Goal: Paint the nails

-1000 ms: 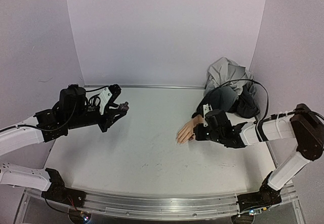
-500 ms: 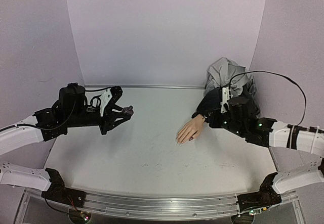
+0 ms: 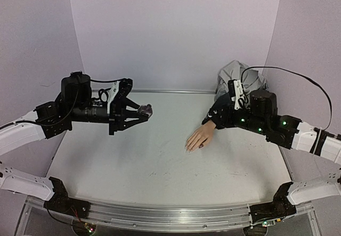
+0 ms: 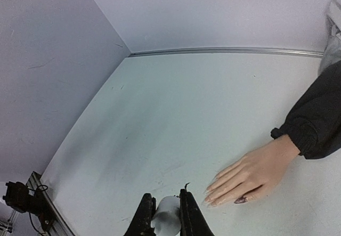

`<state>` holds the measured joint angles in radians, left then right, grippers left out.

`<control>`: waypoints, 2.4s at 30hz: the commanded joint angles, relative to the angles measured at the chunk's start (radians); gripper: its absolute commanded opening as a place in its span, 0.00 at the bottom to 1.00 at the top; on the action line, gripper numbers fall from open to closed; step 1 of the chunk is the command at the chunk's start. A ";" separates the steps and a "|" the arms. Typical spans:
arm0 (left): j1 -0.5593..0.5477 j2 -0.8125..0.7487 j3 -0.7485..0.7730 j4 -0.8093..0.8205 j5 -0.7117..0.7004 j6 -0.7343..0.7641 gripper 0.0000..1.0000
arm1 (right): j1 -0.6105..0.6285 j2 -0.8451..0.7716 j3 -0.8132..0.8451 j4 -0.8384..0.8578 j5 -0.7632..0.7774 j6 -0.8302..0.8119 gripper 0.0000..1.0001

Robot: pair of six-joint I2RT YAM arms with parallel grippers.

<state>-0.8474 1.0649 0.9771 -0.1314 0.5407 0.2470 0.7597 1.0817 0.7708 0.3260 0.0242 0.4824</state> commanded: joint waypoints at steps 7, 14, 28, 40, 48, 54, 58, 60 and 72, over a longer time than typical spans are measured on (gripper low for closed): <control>-0.022 0.008 -0.024 0.032 -0.075 0.265 0.00 | 0.144 0.087 0.187 0.110 -0.162 -0.048 0.00; -0.030 -0.023 -0.100 0.052 -0.129 0.294 0.00 | 0.263 0.195 0.304 0.156 -0.226 -0.087 0.00; -0.053 -0.030 -0.116 0.053 -0.162 0.299 0.00 | 0.303 0.283 0.382 0.228 -0.286 -0.095 0.00; -0.054 -0.025 -0.117 0.053 -0.170 0.303 0.00 | 0.313 0.270 0.348 0.245 -0.314 -0.100 0.00; -0.054 -0.024 -0.116 0.054 -0.160 0.298 0.00 | 0.316 0.289 0.357 0.245 -0.298 -0.102 0.00; -0.055 -0.024 -0.115 0.053 -0.159 0.296 0.00 | 0.318 0.308 0.365 0.243 -0.301 -0.102 0.00; -0.055 -0.023 -0.114 0.053 -0.156 0.296 0.00 | 0.320 0.316 0.367 0.244 -0.297 -0.103 0.00; -0.054 -0.025 -0.114 0.053 -0.155 0.295 0.00 | 0.322 0.322 0.372 0.244 -0.295 -0.104 0.00; -0.055 -0.022 -0.110 0.053 -0.145 0.282 0.00 | 0.357 0.399 0.405 0.241 -0.242 -0.109 0.00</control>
<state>-0.8978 1.0542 0.8547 -0.1314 0.3820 0.5335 1.0958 1.4528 1.1160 0.5179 -0.2432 0.3885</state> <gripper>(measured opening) 0.211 0.123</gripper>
